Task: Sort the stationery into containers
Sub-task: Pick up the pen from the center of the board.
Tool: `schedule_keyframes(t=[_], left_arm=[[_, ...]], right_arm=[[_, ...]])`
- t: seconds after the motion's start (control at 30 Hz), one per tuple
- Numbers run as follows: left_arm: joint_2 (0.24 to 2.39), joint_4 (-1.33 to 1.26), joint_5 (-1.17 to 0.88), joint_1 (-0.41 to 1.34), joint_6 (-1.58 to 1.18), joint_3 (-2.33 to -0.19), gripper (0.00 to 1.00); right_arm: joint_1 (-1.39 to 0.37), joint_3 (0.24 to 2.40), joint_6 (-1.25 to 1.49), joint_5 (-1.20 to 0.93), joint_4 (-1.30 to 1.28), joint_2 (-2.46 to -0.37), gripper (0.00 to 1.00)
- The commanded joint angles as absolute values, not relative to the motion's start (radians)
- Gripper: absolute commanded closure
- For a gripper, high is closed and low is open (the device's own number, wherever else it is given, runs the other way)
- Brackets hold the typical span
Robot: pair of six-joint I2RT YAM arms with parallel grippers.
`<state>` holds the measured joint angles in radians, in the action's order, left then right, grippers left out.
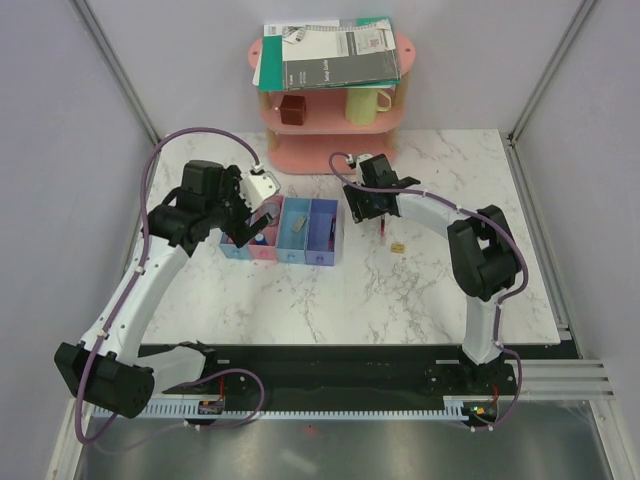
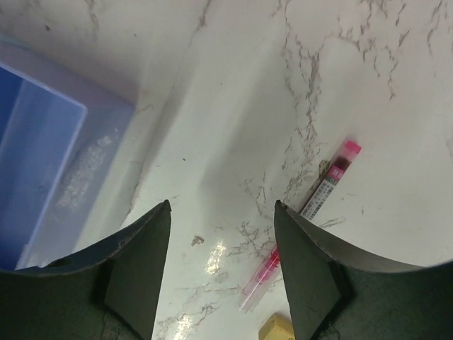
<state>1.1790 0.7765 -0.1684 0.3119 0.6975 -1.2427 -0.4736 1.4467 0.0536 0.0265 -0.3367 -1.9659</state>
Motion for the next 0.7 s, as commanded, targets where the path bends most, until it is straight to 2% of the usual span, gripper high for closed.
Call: schedule_keyframes(t=[0.0,0.53,0.67], left_arm=[[1.158,0.778,-0.19,0.318,0.732,-1.227,0.0],[1.196,0.776,-0.218,0.319,0.732,-1.246,0.0],[1.206,0.778,-0.226,0.319,0.732,-1.247,0.0]], right_arm=[[-0.46,1.45,0.104,0.089,-0.368,-1.979,0.32],[-0.416,1.33,0.156,0.138,-0.405,-1.947,0.36],[-0.393,1.351,0.172,0.049,-0.417,-1.988,0.47]])
